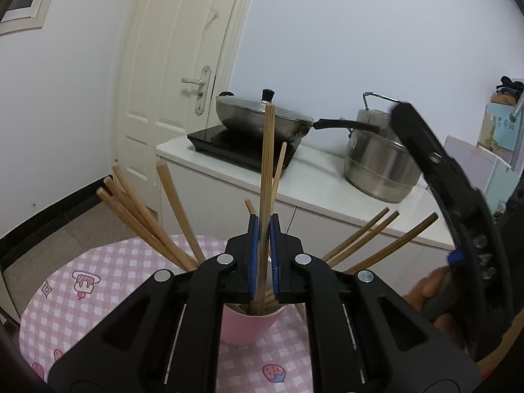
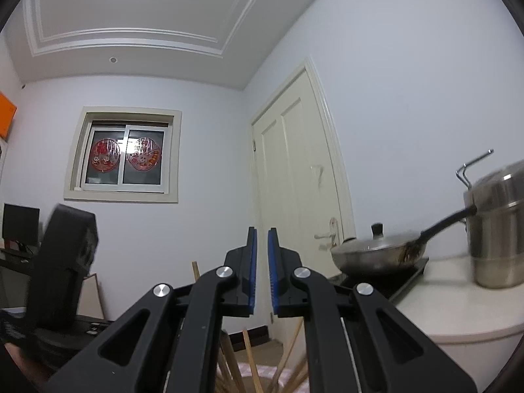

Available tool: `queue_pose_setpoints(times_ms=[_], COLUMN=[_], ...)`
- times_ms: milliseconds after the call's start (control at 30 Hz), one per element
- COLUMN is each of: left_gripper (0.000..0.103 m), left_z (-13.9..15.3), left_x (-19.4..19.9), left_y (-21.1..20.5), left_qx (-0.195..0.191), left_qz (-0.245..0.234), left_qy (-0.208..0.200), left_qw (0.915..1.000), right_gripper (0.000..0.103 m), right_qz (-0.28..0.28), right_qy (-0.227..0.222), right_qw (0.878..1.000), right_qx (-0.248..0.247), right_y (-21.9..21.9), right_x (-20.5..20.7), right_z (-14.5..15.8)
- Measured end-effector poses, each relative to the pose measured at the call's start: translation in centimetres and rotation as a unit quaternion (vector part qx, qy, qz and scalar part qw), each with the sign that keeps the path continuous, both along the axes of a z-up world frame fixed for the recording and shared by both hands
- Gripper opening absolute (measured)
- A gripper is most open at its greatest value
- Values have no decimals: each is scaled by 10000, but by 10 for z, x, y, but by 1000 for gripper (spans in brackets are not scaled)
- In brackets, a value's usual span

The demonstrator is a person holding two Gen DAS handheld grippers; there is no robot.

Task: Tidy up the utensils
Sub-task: 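Open both tools to drop the chopsticks into the pink cup, then raise both open tools away from the pink cup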

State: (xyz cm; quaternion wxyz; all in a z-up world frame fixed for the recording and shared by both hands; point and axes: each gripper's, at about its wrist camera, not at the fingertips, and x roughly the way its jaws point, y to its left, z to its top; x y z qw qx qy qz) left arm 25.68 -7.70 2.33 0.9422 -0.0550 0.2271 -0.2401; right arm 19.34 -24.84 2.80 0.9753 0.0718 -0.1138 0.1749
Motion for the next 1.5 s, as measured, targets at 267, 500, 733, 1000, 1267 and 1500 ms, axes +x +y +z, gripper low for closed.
queue_pose_setpoints(times_ms=[267, 500, 733, 1000, 1267, 1500], left_gripper=[65, 65, 65, 65, 65, 65], left_z=[4, 9, 13, 1, -12, -23], left_x=[-10, -25, -48, -51, -38, -33], left_y=[-3, -7, -5, 10, 29, 34], left_qx=[93, 262, 468, 715, 501, 403], left_qz=[85, -54, -87, 242, 341, 266], left_qy=[-216, -299, -354, -165, 214, 460], left_qw=[9997, 9992, 9982, 9970, 9979, 9978], right_gripper=[13, 13, 20, 20, 5, 5], right_qz=[195, 177, 646, 711, 822, 771], right_qy=[1079, 2385, 3339, 3826, 3962, 3752], right_qw=[9938, 9707, 9381, 9166, 9077, 9198], right_qx=[158, -247, -656, -920, -1113, -856], right_y=[-26, -25, -1, 17, 18, 5], right_x=[-14, -6, 11, 31, 36, 28], right_z=[-17, -50, -70, -75, -70, -60])
